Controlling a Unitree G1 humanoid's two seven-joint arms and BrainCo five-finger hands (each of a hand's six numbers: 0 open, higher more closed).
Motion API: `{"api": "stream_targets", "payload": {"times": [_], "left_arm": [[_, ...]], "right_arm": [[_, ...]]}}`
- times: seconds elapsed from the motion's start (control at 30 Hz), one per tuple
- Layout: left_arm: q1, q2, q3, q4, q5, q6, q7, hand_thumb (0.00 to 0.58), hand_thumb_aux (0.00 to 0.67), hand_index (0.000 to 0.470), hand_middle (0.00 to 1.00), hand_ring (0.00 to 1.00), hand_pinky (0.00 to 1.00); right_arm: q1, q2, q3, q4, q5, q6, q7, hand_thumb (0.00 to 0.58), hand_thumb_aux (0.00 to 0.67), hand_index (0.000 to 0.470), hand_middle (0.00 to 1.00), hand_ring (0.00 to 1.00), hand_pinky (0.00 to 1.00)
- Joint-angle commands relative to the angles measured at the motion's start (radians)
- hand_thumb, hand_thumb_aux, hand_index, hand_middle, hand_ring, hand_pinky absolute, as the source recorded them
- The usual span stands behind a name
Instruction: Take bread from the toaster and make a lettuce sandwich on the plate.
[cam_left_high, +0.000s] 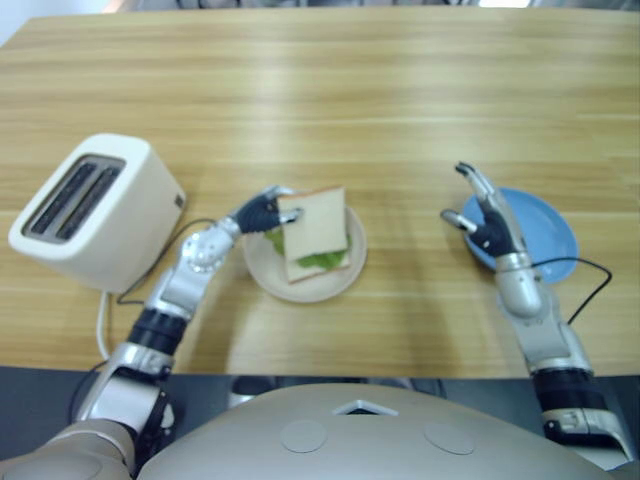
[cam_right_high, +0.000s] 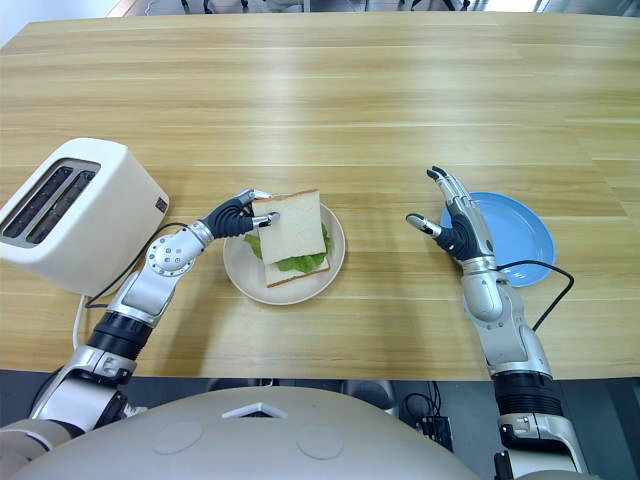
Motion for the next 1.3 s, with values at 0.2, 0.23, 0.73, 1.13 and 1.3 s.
{"api": "stream_targets", "payload": {"times": [0.2,0.23,0.73,1.13,1.3], "left_arm": [[0.000,0.014,-0.021,0.082,0.013,-0.029,-0.044,0.580,0.670,0.460,1.00,1.00,1.00],[0.005,0.011,-0.018,0.079,0.006,-0.029,-0.048,0.580,0.670,0.460,1.00,1.00,1.00],[0.012,0.004,-0.019,0.096,-0.048,0.008,-0.145,0.580,0.670,0.460,1.00,1.00,1.00],[-0.046,-0.012,-0.077,0.266,0.031,-0.018,-0.129,0.580,0.670,0.460,1.00,1.00,1.00],[-0.084,-0.016,-0.122,0.363,0.095,-0.041,-0.104,0.580,0.670,0.460,1.00,1.00,1.00]], "right_arm": [[0.001,0.000,0.009,-0.004,-0.005,0.014,0.014,0.000,0.000,0.000,0.00,0.00,0.00],[0.000,0.000,0.012,-0.007,-0.007,0.014,0.016,0.000,0.000,0.000,0.00,0.00,0.00],[-0.005,-0.006,0.061,-0.041,-0.064,0.009,0.031,0.000,0.000,0.000,0.00,0.00,0.00],[0.050,-0.070,0.291,-0.266,-0.328,-0.075,0.122,0.000,0.000,0.000,0.00,0.00,0.00],[0.060,-0.079,0.361,-0.387,-0.388,-0.091,0.184,0.000,0.000,0.000,0.00,0.00,0.00]]}}
